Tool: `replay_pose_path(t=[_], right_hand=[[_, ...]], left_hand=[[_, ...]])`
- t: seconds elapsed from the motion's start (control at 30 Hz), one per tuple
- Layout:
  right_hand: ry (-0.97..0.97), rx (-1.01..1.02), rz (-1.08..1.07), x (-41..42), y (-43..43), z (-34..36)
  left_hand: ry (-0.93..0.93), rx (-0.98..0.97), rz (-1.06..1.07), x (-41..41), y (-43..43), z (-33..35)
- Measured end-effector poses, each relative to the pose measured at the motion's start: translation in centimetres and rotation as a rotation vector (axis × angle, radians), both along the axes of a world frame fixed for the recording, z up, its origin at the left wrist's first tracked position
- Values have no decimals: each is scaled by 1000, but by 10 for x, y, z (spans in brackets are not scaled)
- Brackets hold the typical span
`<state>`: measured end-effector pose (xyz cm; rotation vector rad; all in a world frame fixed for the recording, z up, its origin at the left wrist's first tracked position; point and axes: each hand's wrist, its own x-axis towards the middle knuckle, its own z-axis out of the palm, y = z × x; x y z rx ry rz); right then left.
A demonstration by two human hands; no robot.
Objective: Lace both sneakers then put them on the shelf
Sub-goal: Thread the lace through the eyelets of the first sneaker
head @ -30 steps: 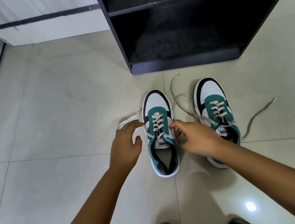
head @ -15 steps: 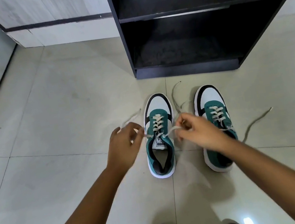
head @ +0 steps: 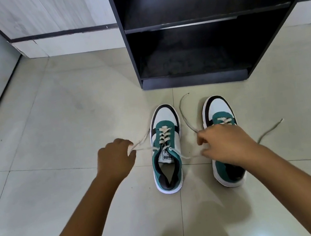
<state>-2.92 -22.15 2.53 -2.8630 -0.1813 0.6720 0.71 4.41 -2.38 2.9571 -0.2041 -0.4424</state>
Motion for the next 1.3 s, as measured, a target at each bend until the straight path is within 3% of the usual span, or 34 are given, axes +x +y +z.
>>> replay_pose_path(t=[0.13,0.27,0.4,0.57,0.73,0.83,0.97,1.07,1.3], right_hand=[[-51,283,-41,12,6,-2],[18,424,-31,22,14,-22],[51,440,-84,14,32,-52],[40,590,-235,-6,38,-76],[71,559,-265,0,42,-81],[170,824,-419,6,48,-89],[207,1203,-743,4,46,-94],[140,1182,-823,0,41,-95],[80,1071,-806,-1,28,-96]], left_hand=[[68,-378,-27,-6,-19,5],[108,-373,-129,5,-25,7],[144,-480,-16,1,-35,-5],[76,-484,69,-20,-36,-20],[126,-472,109,-13,-38,-16],[209,-580,217,-9,-46,-19],[297,-950,560,-3,-44,-26],[335,-1062,684,-7,-40,-32],[313,-1078,763,-11,-32,-38]])
